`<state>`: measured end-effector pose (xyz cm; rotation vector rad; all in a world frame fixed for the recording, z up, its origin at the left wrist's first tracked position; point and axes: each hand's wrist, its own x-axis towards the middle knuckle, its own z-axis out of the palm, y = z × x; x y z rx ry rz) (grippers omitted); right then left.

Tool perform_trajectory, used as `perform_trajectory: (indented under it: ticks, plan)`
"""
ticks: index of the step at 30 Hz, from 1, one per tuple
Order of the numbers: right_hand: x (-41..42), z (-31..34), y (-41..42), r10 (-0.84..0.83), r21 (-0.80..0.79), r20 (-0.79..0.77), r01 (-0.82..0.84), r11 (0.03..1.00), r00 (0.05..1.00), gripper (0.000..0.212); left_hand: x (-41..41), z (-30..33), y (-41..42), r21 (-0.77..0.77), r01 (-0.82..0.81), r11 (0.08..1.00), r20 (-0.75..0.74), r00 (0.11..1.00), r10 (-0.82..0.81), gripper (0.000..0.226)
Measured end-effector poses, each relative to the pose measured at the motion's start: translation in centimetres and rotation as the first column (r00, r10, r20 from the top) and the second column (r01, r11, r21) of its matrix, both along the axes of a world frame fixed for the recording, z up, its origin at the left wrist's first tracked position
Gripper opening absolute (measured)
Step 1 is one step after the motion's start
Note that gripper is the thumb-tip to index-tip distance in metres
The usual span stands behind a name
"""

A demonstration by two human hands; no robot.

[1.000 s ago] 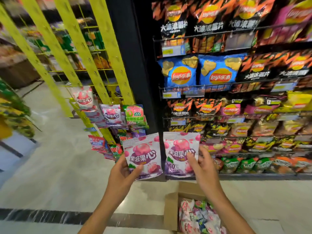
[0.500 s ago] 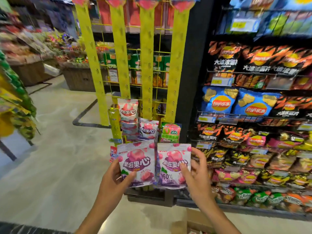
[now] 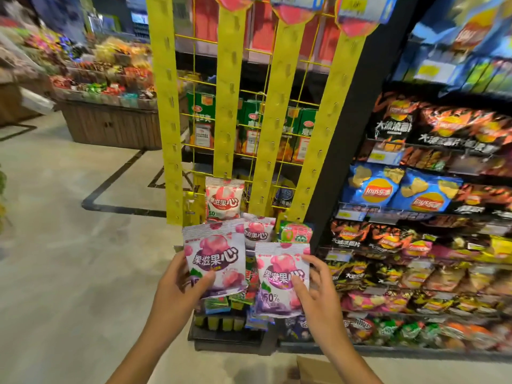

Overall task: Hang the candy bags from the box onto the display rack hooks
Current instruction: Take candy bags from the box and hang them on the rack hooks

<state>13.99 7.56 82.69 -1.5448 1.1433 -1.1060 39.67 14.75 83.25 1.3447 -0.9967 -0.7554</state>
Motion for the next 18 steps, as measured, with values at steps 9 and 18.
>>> perform_trajectory:
  ticks: [9, 18]
  plan:
    - [4.3, 0.4, -10.0, 0.055, -0.05, 0.097, -0.05, 0.997, 0.994, 0.048, 2.5, 2.1, -7.1, 0.025, -0.034, 0.999, 0.08, 0.996, 0.032, 0.048]
    - [7.6, -0.1, -16.1, 0.051, -0.066, 0.081, -0.046, 0.997, 0.995, 0.053, 4.8, 3.4, -12.0, 0.005, -0.039, 0.999, 0.109, 0.993, 0.039, 0.05]
